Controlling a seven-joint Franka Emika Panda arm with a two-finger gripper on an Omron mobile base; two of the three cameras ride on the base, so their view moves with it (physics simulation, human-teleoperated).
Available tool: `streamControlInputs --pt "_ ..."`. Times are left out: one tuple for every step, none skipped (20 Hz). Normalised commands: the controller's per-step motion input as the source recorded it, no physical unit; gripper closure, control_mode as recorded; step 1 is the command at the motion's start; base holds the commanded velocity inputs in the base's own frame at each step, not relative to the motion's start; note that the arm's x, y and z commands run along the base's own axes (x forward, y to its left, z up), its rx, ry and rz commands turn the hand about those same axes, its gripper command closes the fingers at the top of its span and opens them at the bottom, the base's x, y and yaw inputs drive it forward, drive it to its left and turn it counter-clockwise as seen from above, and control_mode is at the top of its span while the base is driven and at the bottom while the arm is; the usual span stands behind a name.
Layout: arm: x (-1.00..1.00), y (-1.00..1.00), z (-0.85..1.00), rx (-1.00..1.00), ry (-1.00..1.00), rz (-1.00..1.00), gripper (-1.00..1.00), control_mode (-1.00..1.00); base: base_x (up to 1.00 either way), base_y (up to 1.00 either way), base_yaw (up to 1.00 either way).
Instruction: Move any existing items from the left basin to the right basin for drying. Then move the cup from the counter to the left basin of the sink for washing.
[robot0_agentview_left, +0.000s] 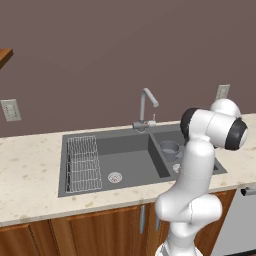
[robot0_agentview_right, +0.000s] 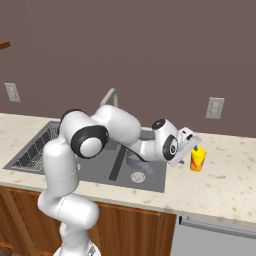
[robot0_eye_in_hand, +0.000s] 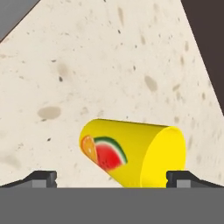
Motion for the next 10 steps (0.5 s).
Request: streamControlInputs --pt "0.0 -0.01 -0.14 0.01 0.0 0.0 -1.0 -1.0 0.0 0.0 0.0" --pt "0.0 -0.06 -0.09 0.02 0.0 0.0 -1.0 -1.0 0.0 0.0 0.0" --pt "0.0 -0.04 -0.12 0.01 0.0 0.0 -1.0 -1.0 0.0 0.0 0.0" --pt "0.04 0.0 -0.12 0.0 0.0 0.0 -1.0 -1.0 0.0 0.0 0.0" --pt "0.07 0.0 -0.09 0.0 -0.01 0.0 -1.0 -1.0 0.0 0.0 0.0" --pt "0.05 -0.03 -0.09 0.0 -0.01 0.0 -1.0 -1.0 0.0 0.0 0.0" --pt "0.04 -0.04 -0.09 0.0 -0.02 0.0 -1.0 -1.0 0.0 0.0 0.0" --pt "0.06 -0.01 -0.09 0.0 -0.03 0.0 -1.0 -1.0 0.0 0.0 0.0" --pt "0.01 -0.04 -0.05 0.0 -0.03 0.0 -1.0 -1.0 0.0 0.0 0.0" --pt "0.0 -0.04 -0.04 0.0 -0.04 0.0 -1.0 -1.0 0.0 0.0 0.0"
